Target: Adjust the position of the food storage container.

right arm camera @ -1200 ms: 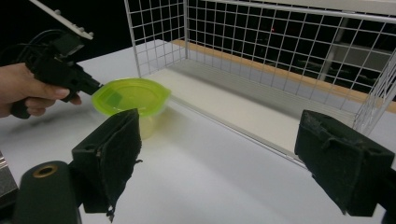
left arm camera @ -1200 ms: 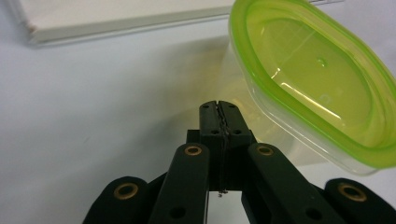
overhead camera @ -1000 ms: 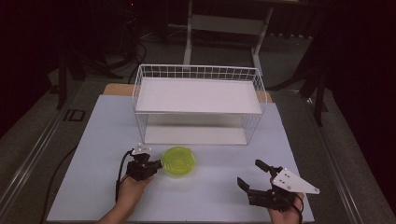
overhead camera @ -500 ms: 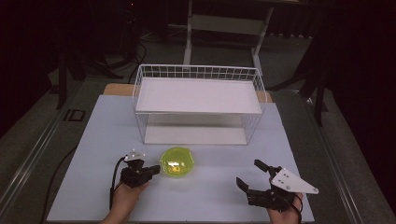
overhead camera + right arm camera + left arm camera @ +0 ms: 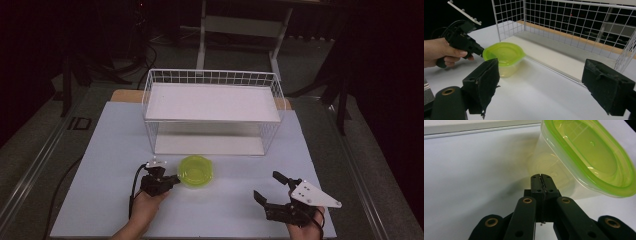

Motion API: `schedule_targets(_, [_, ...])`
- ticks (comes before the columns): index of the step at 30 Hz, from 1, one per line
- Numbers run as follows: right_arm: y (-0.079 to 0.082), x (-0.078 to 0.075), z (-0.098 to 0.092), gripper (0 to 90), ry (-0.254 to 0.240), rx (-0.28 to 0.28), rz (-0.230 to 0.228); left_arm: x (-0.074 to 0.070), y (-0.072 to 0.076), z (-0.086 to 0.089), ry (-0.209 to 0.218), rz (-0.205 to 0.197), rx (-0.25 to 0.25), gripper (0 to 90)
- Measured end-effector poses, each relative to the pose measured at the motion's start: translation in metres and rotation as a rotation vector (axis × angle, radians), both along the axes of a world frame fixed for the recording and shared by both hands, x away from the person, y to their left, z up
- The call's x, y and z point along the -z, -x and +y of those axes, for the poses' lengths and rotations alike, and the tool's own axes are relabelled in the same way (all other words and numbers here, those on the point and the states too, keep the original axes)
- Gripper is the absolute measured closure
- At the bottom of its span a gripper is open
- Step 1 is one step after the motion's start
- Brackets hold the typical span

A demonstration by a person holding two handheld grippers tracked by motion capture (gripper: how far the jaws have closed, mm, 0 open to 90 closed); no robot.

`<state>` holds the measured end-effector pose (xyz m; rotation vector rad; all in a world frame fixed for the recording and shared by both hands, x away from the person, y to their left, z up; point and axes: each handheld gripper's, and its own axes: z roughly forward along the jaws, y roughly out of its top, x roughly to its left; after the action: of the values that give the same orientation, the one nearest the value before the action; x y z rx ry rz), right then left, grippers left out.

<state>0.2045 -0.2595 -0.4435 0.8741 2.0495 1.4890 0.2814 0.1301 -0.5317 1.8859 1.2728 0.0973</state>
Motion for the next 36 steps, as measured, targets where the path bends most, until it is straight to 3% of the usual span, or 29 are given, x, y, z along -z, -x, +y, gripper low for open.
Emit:
schedule_targets(13, [0.000,0.000,-0.001,14.5,-0.005,-0.001,0.001,0.000,-0.008,-0.030,0.011,0.001,0.064,90.0])
schedule_targets(23, [0.000,0.001,0.001,14.5,0.005,-0.011,0.008,0.001,-0.017,-0.047,0.026,-0.008,0.077,90.0])
schedule_targets(28, [0.000,0.001,0.000,14.5,0.004,-0.010,0.008,0.000,-0.020,-0.049,0.037,-0.014,0.090,89.7])
schedule_targets(31, [0.000,0.001,0.000,14.5,0.003,-0.009,0.009,0.000,-0.021,-0.047,0.019,-0.026,0.084,89.7])
schedule_targets(36, [0.000,0.001,-0.001,14.5,0.001,-0.009,0.009,-0.003,-0.018,-0.036,0.011,-0.031,0.072,89.7])
